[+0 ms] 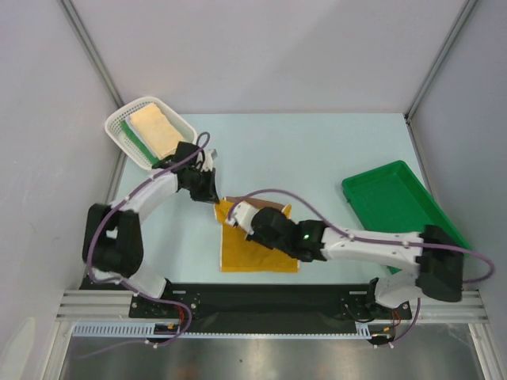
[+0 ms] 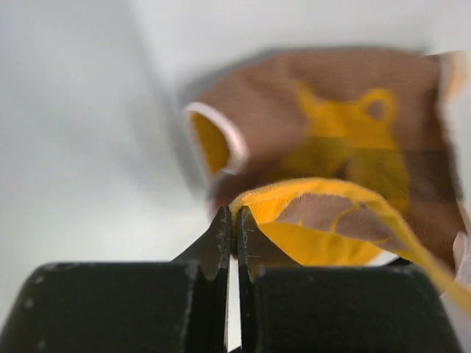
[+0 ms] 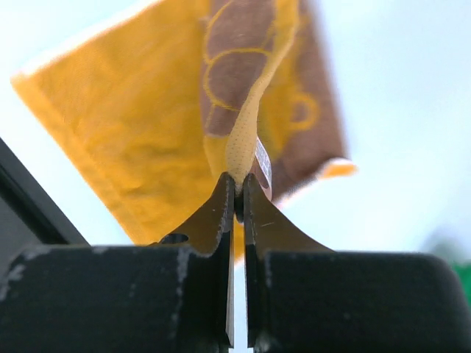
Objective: Fold and stack the towels
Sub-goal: Flatten out the crumpled towel
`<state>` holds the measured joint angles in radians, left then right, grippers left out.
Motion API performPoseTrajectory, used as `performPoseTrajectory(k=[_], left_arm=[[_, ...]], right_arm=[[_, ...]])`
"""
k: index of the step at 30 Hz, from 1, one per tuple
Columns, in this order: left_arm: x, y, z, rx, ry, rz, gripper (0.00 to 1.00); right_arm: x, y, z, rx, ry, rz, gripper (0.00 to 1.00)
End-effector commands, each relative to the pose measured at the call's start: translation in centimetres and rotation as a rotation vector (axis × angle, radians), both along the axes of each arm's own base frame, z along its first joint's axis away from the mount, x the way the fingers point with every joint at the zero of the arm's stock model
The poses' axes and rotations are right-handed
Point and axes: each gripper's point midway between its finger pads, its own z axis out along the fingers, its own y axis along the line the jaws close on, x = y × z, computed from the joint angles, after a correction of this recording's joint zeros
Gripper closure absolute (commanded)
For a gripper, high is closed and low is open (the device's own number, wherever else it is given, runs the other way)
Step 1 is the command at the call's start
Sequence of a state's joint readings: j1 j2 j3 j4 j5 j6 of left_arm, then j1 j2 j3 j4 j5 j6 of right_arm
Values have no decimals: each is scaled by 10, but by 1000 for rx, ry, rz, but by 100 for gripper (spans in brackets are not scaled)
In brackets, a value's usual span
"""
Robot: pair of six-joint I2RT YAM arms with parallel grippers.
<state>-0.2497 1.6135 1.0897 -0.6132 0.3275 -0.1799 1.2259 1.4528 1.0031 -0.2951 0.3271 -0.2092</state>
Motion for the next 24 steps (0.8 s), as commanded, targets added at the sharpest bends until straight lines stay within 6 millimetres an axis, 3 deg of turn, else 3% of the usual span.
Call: performPoseTrajectory(k=[1,3,4,6,7,9,10,13,16,19,23,24], left_arm=[[2,-29,129,-182,-348,-120,100],[-12,-42,165,-242,-434,-187,100],[-27,-52,195,-281,-517,-241,100],[-51,-69,228,-353,-593,-342,100],[-73,-83,255,-394,-657,-420,100],[-97,-94,280,-438,-702,-490,100],[-120,-103,303,-487,-745,-544,100],[-156,-108,350,-590,-824,-592,100],[-173,-107,375,-647,-849,-604,100],[-170,-105,393,-637,-885,-587,100],[-123,-103,362,-413,-824,-476,99],[-100,-95,352,-310,-827,-393,100]], right_arm=[[15,-29,83,260,-41,-183,100],[10,-54,116,341,-53,-224,100],[8,-61,127,379,-47,-244,100],[1,-78,150,443,-61,-249,100],[-8,-93,173,520,-79,-237,100],[-18,-106,198,612,-72,-227,100],[-28,-120,221,700,-77,-217,100],[-52,-140,270,872,-63,-147,100],[-72,-145,306,996,-38,-51,100],[-76,-146,329,1049,-58,-20,100],[-36,-152,327,960,-216,-199,100],[-21,-148,321,886,-283,-237,100]])
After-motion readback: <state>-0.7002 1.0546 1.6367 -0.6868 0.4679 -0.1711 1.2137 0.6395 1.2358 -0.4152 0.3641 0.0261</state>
